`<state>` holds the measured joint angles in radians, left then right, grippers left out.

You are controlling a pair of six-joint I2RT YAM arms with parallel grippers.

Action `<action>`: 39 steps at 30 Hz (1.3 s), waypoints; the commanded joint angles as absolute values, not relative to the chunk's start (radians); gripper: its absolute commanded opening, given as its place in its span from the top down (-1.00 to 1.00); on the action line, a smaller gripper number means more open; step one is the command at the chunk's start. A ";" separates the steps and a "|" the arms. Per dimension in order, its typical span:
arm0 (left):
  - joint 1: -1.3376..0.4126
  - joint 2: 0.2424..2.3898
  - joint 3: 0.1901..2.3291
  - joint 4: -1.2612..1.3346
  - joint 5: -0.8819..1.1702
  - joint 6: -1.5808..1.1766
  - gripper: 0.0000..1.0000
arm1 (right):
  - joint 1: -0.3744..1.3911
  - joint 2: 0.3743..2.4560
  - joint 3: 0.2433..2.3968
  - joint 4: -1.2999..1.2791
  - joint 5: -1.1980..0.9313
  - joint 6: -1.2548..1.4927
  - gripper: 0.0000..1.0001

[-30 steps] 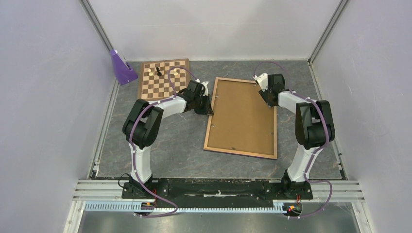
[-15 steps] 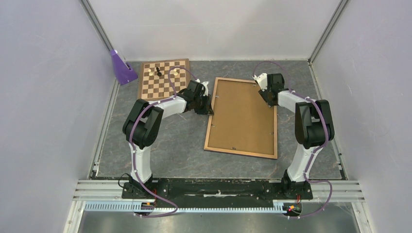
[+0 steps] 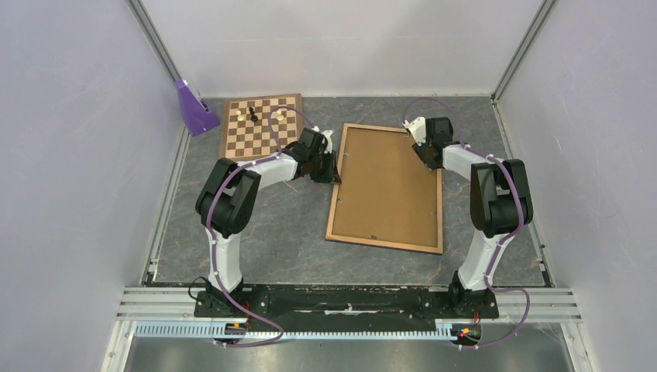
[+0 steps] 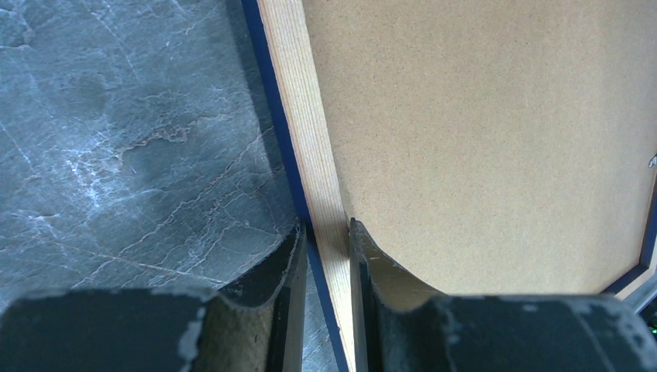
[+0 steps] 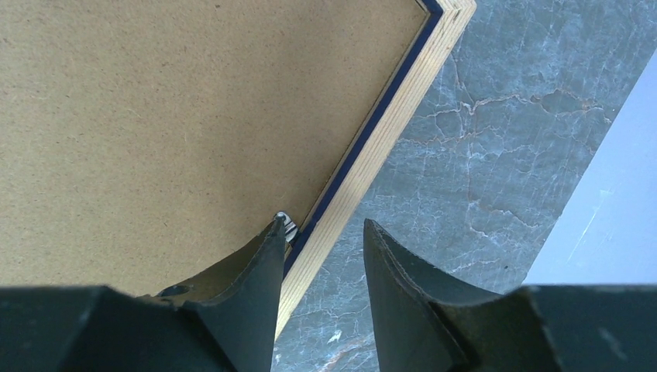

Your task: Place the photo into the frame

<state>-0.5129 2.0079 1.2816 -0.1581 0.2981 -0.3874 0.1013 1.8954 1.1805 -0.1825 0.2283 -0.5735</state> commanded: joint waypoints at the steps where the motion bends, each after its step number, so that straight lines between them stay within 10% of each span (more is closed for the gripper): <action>1: -0.519 2.022 1.295 -0.164 0.339 -0.339 0.95 | 0.087 1.900 1.210 -0.117 0.327 -0.602 0.10; 39: -0.518 2.011 1.295 -0.173 0.321 -0.328 0.95 | 0.088 1.829 1.109 -0.102 0.317 -0.608 -0.06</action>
<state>-0.5186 2.0113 1.2819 -0.1463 0.2977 -0.3874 0.0986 1.8683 1.1305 -0.1200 0.2905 -0.6029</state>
